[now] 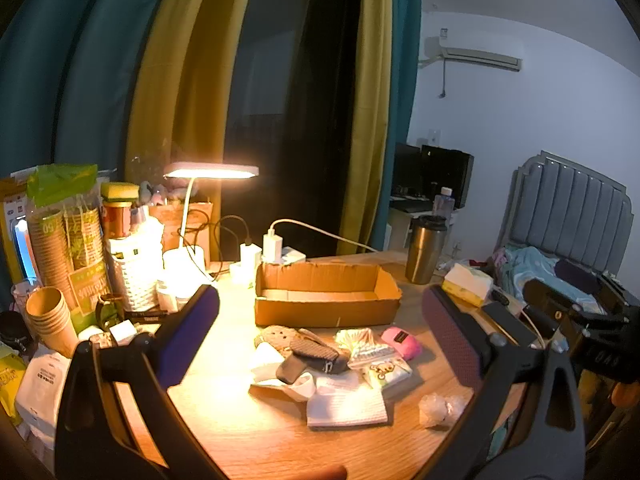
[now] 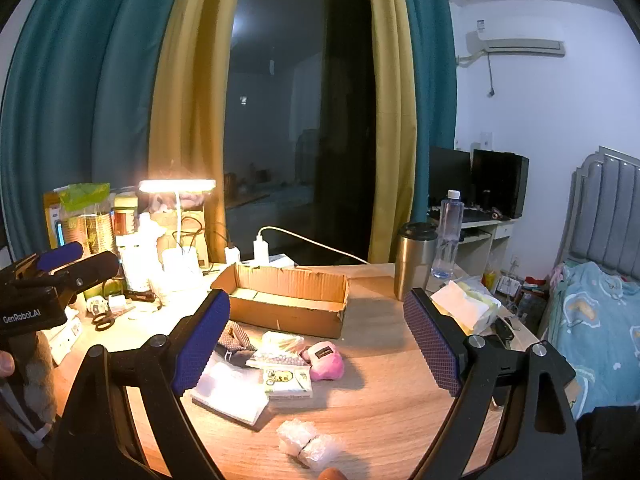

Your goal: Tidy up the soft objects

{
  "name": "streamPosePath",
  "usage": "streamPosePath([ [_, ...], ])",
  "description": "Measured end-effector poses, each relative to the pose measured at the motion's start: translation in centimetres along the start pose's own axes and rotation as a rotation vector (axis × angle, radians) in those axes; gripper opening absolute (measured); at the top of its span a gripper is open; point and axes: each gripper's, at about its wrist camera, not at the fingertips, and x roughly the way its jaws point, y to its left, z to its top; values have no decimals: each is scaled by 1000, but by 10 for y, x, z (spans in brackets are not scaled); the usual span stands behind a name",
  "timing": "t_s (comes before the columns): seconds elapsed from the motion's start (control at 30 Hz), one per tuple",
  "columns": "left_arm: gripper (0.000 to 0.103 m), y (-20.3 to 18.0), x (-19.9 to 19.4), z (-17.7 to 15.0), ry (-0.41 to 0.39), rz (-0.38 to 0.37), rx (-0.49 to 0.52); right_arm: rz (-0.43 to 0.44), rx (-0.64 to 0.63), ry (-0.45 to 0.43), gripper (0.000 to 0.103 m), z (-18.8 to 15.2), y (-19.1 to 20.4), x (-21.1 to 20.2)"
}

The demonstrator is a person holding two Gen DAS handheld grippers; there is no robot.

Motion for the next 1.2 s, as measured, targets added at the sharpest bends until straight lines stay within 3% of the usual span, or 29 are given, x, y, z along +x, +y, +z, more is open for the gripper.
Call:
streamPosePath([
  [1.2, 102, 3, -1, 0, 5, -3, 3, 4, 1, 15, 91, -3, 1, 2],
])
